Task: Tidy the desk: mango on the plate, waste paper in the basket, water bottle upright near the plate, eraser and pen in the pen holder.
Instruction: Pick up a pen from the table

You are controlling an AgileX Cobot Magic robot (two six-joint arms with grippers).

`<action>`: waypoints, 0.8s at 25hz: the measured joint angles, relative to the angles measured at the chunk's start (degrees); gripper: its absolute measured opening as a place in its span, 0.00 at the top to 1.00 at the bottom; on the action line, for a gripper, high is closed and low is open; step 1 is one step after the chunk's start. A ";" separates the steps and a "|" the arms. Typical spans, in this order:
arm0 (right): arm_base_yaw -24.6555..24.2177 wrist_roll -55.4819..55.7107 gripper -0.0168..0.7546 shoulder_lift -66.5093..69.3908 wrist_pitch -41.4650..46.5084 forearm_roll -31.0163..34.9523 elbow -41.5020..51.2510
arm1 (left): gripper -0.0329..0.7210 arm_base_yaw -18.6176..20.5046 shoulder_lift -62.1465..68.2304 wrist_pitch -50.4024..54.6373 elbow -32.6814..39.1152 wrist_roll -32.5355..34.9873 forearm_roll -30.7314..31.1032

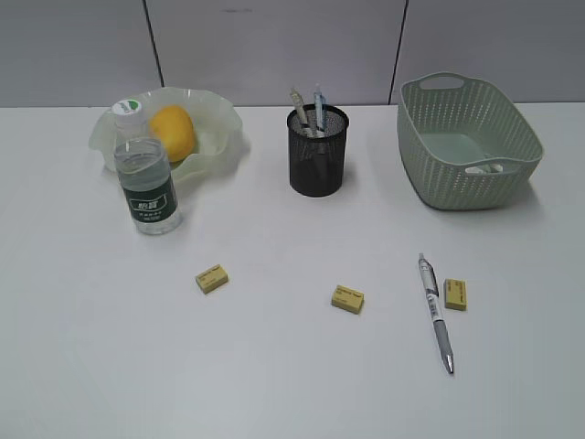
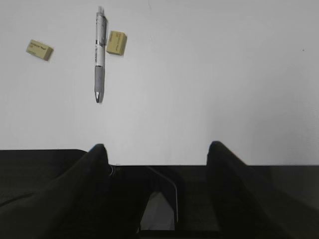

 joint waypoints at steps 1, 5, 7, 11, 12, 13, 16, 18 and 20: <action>0.00 1.03 0.34 2.19 0.49 0.00 -0.97 | 0.64 0.00 0.00 0.00 0.00 0.00 0.00; 0.00 4.91 0.34 11.45 1.89 0.07 -4.68 | 0.64 0.00 0.00 0.00 0.00 0.00 0.00; 0.22 5.82 0.34 14.94 1.89 0.76 -5.84 | 0.64 0.00 0.00 0.00 0.00 0.00 0.00; 4.70 8.28 0.34 20.40 1.92 1.08 -6.32 | 0.64 0.00 0.00 0.00 0.00 0.00 -0.05; 6.84 9.40 0.34 21.95 1.87 0.80 -6.38 | 0.64 0.00 0.00 0.00 0.00 0.00 -0.05; 8.79 10.80 0.34 23.54 1.36 0.38 -6.38 | 0.64 0.00 0.00 0.00 0.00 0.00 -0.05; 15.79 15.18 0.34 28.94 -2.84 -0.11 -6.44 | 0.64 0.00 0.00 0.00 0.00 0.00 -0.05; 19.44 17.31 0.34 32.42 -5.83 -0.11 -6.49 | 0.65 0.00 0.00 0.00 0.00 0.00 -0.05; 21.97 18.39 0.34 37.24 -9.12 -0.06 -6.49 | 0.64 0.00 0.00 0.00 0.00 0.00 -0.05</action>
